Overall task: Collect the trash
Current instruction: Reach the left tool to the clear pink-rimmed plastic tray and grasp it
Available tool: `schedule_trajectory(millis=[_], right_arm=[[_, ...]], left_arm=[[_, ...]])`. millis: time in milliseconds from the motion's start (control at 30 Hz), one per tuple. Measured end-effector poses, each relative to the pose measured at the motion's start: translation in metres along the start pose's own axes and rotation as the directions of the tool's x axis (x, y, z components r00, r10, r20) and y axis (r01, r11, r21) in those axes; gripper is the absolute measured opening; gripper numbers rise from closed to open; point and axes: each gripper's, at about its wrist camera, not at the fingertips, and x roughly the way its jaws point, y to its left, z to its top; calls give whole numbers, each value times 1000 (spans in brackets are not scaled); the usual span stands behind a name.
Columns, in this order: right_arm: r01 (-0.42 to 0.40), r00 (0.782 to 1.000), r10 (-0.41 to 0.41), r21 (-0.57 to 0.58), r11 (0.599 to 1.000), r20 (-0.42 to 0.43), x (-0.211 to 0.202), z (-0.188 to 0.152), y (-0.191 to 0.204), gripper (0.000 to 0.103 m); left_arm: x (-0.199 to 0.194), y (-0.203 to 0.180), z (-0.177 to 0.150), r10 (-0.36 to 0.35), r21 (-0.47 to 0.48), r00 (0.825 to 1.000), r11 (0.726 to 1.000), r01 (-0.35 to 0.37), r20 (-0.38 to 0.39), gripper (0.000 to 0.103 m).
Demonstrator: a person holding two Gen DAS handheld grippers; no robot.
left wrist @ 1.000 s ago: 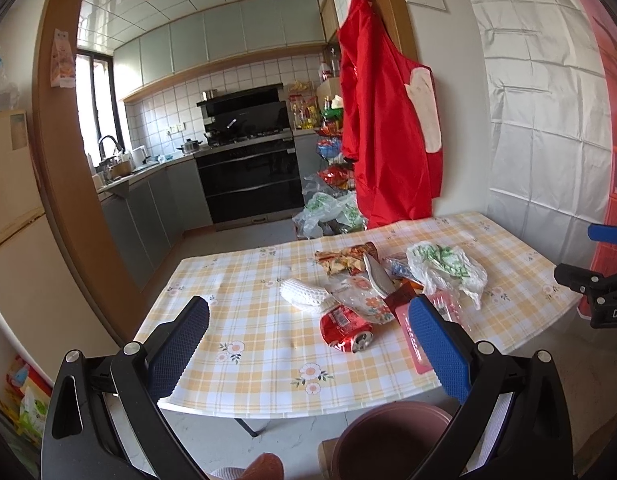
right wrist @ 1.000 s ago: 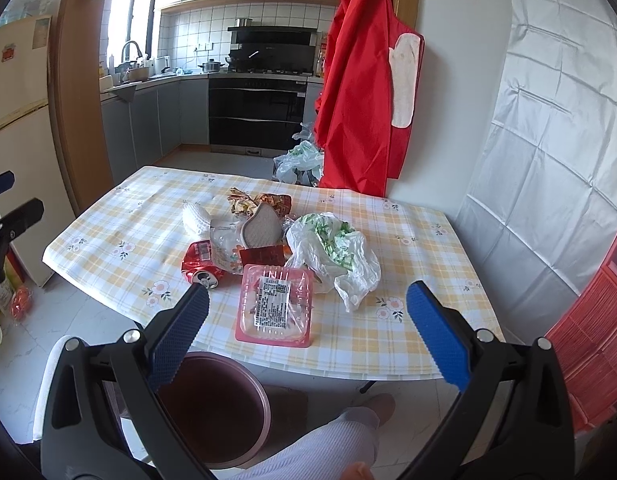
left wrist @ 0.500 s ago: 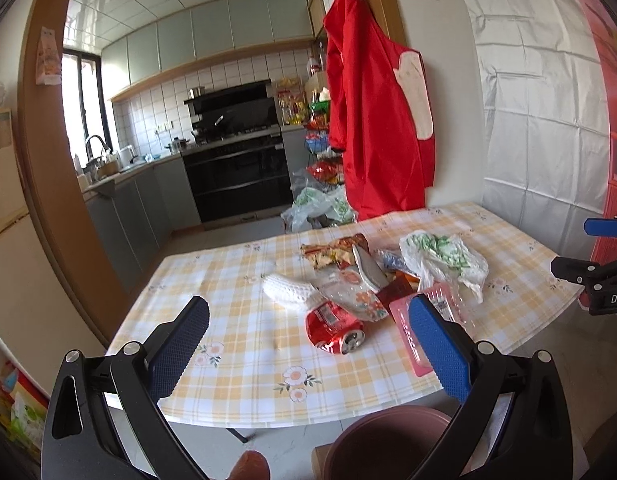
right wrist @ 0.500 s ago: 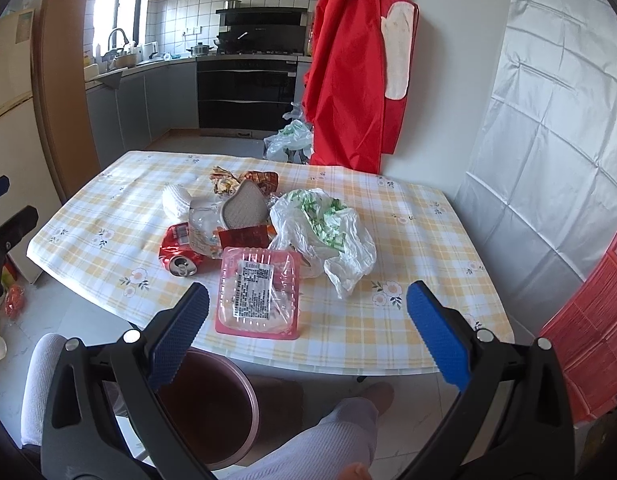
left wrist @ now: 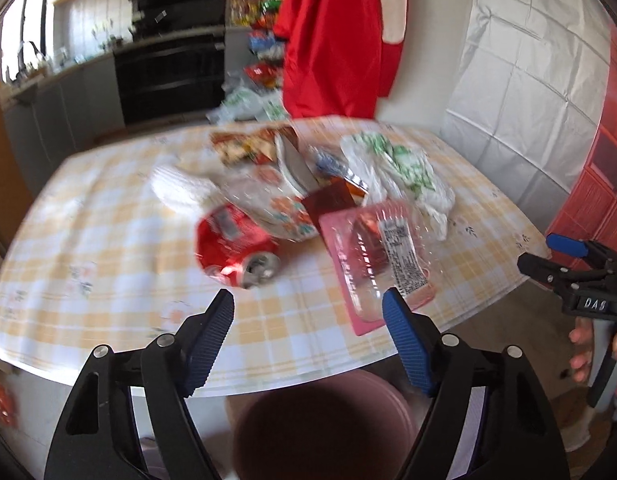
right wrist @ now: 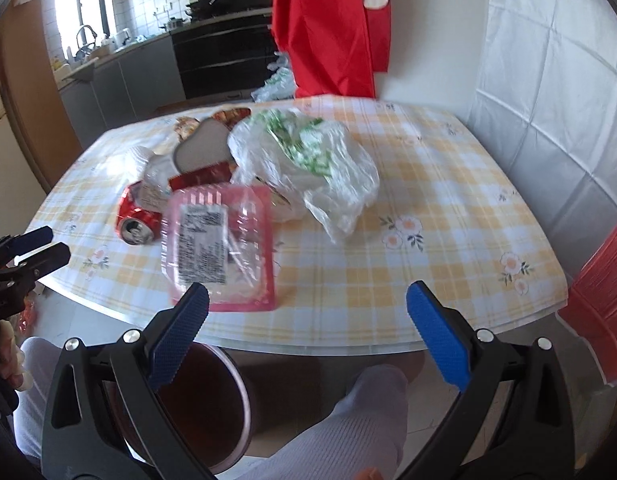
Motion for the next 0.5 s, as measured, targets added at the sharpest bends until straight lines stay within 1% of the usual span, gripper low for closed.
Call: schedule_trajectory(millis=[67, 100, 200, 300, 367, 433, 500], right_arm=[[2, 1000, -2, 3, 1000, -15, 12, -1, -5, 97], [5, 1000, -5, 3, 1000, -23, 19, -1, -7, 97], [3, 999, -2, 8, 1000, -34, 32, 0, -14, 98], [-2, 999, 3, 14, 1000, -35, 41, 5, -21, 98], [2, 999, -1, 14, 1000, -42, 46, 6, -25, 98], [4, 999, -4, 15, 1000, -52, 51, 7, -28, 97], [4, 998, -3, 17, 1000, -64, 59, 7, -31, 98]], left_arm=[[25, -5, 5, -47, -21, 998, 999, 46, -31, 72], [41, -7, 9, -89, -39, 995, 995, 87, -42, 72], [80, -10, 17, -159, -93, 982, 984, 151, -96, 72], [110, -6, 19, -196, -151, 971, 973, 175, -136, 73], [123, -1, 20, -255, -197, 960, 953, 228, -120, 79], [131, 1, 25, -314, -223, 942, 933, 283, -118, 79], [138, 1, 28, -369, -224, 921, 915, 336, -123, 80]])
